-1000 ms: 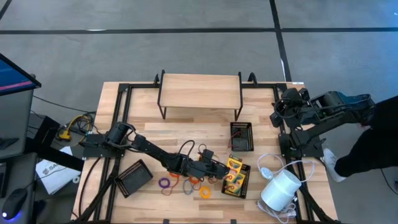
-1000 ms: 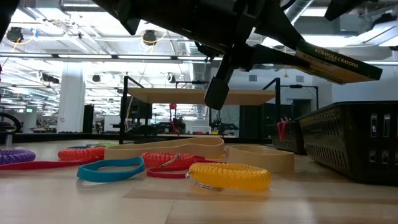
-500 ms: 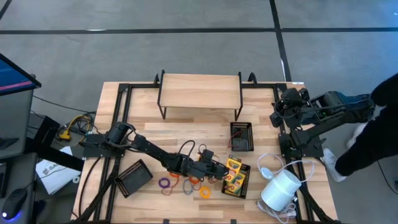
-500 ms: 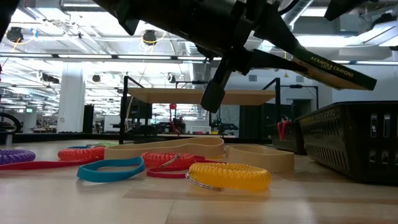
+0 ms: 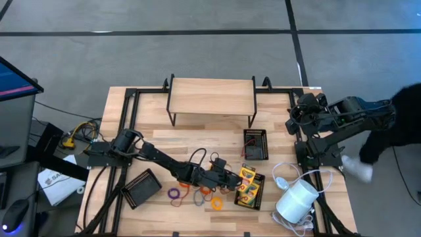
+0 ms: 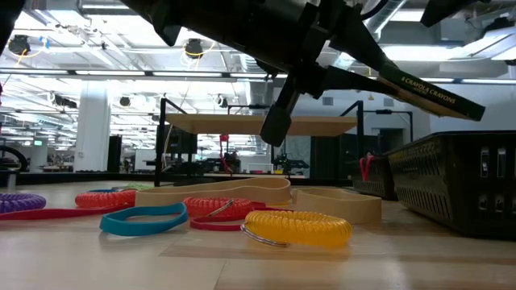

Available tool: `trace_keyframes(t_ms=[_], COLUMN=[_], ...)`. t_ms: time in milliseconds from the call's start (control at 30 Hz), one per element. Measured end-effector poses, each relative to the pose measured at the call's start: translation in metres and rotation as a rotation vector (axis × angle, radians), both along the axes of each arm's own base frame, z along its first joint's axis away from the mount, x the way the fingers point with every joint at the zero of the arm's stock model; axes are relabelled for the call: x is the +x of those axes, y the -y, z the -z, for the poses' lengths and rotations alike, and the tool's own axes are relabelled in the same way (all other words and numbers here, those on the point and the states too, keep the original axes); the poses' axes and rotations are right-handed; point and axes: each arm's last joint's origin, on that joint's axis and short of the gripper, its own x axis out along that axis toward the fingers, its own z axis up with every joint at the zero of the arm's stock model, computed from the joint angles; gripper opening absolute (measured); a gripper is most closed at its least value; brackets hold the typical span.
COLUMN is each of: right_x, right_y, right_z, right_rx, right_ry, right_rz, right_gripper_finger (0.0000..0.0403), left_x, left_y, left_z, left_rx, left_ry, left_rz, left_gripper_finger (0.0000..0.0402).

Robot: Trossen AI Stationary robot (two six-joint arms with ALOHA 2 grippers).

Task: Pick & Place Office Desk Supplies
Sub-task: Put the crayon box into the bottom right black bin

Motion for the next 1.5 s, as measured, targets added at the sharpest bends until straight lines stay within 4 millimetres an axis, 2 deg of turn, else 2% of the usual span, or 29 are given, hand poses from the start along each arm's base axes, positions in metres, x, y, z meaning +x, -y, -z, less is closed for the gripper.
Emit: trace_keyframes(t_ms=[333,633,967,1167,1333,1500], right_x=[0.0,0.0,0.0,0.0,0.0,0.0], right_y=[0.0,0.0,0.0,0.0,0.0,0.0], right_z=[0.0,0.0,0.0,0.0,0.0,0.0], right_rx=[0.0,-0.001,-0.006,-0.011,-0.01,-0.009], right_ry=[0.0,-0.002,-0.01,-0.018,-0.017,-0.018], right_rz=[-0.001,-0.002,-0.01,-0.017,-0.018,-0.018], right_gripper_finger=[0.0084,0.0084,0.0084,0.0084,0.0084,0.0084], left_x=[0.004,0.007,0.007,0.016,0.024,0.027], left_y=[-0.004,-0.007,-0.013,-0.006,-0.002,-0.005], left_z=[-0.011,-0.023,-0.056,-0.085,-0.108,-0.109], left_rx=[0.072,0.301,0.506,0.603,0.682,0.692], left_ry=[0.098,0.191,0.463,0.576,0.606,0.583], left_rz=[-0.01,0.03,-0.045,0.031,0.052,0.054], left_gripper_finger=[0.0026,0.0027,0.0027,0.0027,0.0027,0.0027])
